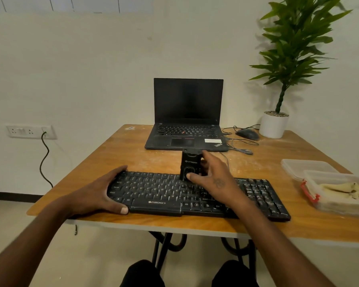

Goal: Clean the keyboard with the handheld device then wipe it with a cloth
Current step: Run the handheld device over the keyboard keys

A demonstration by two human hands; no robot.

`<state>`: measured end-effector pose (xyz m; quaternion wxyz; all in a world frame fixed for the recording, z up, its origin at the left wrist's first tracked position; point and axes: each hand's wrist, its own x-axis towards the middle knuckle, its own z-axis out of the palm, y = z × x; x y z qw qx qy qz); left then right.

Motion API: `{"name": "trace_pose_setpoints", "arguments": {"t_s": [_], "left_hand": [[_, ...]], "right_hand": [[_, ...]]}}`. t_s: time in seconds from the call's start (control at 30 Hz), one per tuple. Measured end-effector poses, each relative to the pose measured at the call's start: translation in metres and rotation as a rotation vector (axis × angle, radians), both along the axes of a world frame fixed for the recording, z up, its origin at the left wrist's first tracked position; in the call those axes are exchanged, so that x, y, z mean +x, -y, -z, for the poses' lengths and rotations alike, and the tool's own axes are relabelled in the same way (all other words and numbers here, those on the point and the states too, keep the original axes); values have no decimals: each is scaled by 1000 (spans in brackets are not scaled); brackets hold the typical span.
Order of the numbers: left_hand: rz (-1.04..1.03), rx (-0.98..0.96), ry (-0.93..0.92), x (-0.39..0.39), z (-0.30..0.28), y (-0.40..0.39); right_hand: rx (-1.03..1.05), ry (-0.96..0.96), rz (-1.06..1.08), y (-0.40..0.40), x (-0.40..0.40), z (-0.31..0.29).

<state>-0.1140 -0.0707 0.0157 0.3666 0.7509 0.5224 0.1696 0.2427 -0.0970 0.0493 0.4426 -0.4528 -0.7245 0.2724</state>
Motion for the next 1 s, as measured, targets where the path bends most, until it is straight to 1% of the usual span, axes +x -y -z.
{"name": "trace_pose_setpoints", "arguments": {"t_s": [0.13,0.4,0.47,0.63,0.7,0.83,1.0], "left_hand": [[2,5,-7,0,-1,0],[14,18,-13,-2,2,-3],[9,15,-11,-2,3,-3],[-3,3,-5,0,1,-1],[-7,0,-1,1,0,0],[-3,-2,6,1,0,-1],[-5,8,1,-1,2,-2]], "right_hand": [[-27,-21,-5,5,8,1],[-38,-33,117,28,52,0],[-42,-41,112,27,45,-1],[-6,21,37,21,6,4],[-9,5,19,19,2,5],[-64,-92,21,29,25,3],[-63,-40,107,40,56,5]]}}
